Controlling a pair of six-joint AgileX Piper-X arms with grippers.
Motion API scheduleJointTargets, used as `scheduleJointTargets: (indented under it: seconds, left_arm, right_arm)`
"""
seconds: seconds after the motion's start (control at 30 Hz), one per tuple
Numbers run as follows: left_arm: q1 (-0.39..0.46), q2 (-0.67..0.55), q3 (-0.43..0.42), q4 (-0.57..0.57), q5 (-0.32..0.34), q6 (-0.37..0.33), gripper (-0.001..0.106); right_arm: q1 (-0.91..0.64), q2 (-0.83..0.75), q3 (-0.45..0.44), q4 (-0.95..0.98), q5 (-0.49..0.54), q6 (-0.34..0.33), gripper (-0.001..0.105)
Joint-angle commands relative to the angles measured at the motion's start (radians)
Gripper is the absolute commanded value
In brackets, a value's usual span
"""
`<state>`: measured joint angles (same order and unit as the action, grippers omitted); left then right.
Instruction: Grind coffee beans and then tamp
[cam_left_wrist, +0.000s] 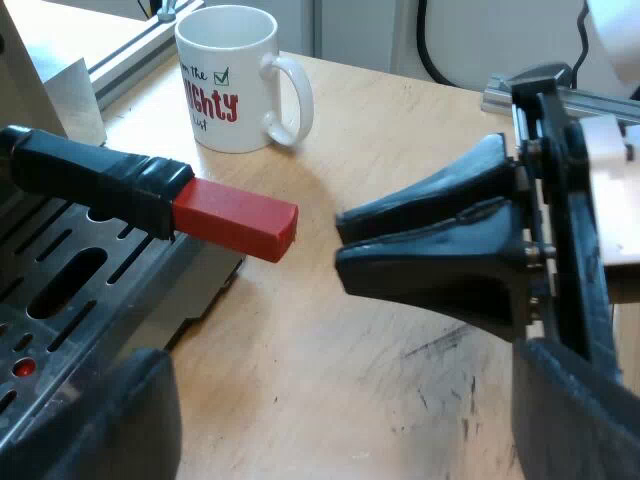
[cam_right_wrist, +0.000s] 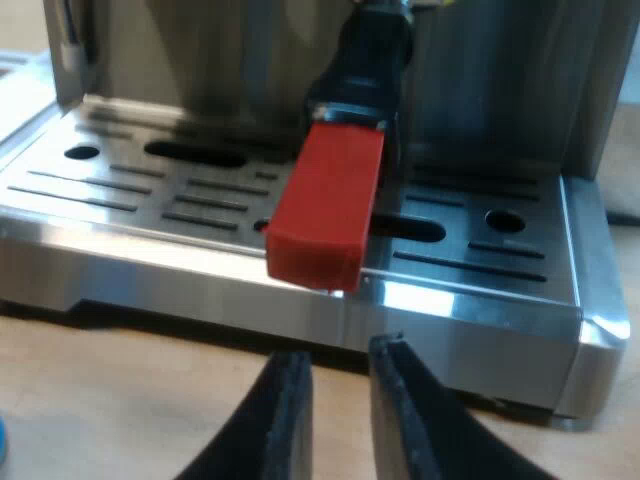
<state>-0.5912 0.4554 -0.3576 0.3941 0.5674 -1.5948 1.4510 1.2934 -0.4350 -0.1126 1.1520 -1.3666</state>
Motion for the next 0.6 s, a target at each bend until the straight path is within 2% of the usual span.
scheduleJointTargets:
  seconds: [0.03,0.23,0.33,0.43,0.6]
  left_arm:
    - [-0.002,-0.003,-0.005,-0.002,0.013,0.0,0.07]
    - [-0.002,-0.003,-0.007,-0.002,0.029,0.0,0.07]
    - [-0.002,-0.003,-0.007,-0.002,0.066,0.0,0.07]
    - [-0.002,-0.003,-0.007,-0.002,0.066,0.0,0.07]
    - [-0.002,-0.005,-0.007,-0.002,0.066,0.0,0.07]
  right_arm:
    - [0.02,-0.027,-0.008,0.042,0.017,0.004,0.017]
    - [0.053,-0.08,-0.008,0.082,0.017,0.01,0.017]
    - [0.07,-0.167,-0.008,0.101,0.013,0.01,0.033]
    - [0.07,-0.204,-0.008,0.103,0.012,0.01,0.045]
    - [0.07,-0.263,-0.008,0.121,-0.014,0.008,0.058]
